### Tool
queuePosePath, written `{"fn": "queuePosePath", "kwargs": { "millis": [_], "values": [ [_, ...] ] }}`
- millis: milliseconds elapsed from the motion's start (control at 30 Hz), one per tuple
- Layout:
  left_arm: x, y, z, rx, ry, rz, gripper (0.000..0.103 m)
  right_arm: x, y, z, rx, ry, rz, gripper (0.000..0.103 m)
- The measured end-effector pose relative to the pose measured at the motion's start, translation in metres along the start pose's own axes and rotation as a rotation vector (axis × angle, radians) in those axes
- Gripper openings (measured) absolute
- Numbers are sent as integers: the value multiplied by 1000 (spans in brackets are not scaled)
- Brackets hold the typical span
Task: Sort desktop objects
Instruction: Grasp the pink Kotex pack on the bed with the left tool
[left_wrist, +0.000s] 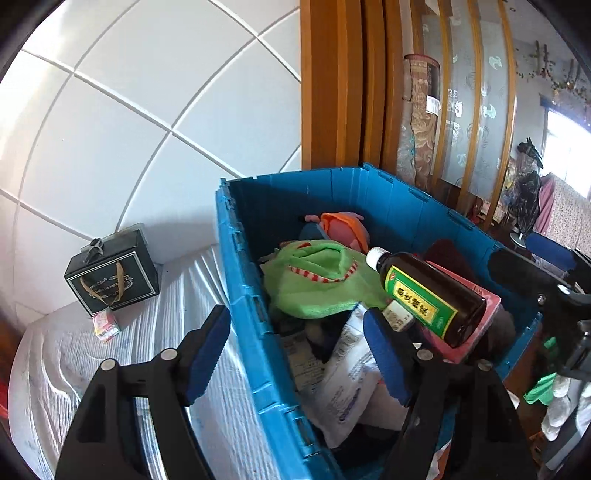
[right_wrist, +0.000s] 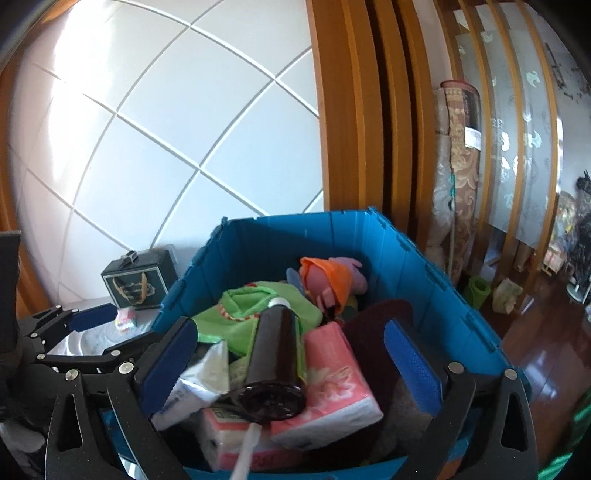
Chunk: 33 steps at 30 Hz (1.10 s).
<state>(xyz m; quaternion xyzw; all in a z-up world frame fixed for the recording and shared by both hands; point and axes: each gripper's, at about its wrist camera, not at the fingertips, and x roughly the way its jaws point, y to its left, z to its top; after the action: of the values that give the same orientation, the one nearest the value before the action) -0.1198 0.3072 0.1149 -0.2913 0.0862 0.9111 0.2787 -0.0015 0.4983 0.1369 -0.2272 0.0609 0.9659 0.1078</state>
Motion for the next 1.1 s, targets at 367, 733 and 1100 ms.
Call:
{"fn": "queuePosePath", "kwargs": {
  "millis": [367, 733, 1100],
  "values": [
    [-16, 213, -62, -193, -4, 175, 87, 25, 181, 8, -76, -16, 225, 103],
    [61, 411, -145, -406, 195, 368, 87, 209, 320, -38, -74, 289, 328, 103],
    [264, 493, -142, -528, 327, 335, 87, 406, 340, -79, -74, 455, 199, 103]
  ]
}}
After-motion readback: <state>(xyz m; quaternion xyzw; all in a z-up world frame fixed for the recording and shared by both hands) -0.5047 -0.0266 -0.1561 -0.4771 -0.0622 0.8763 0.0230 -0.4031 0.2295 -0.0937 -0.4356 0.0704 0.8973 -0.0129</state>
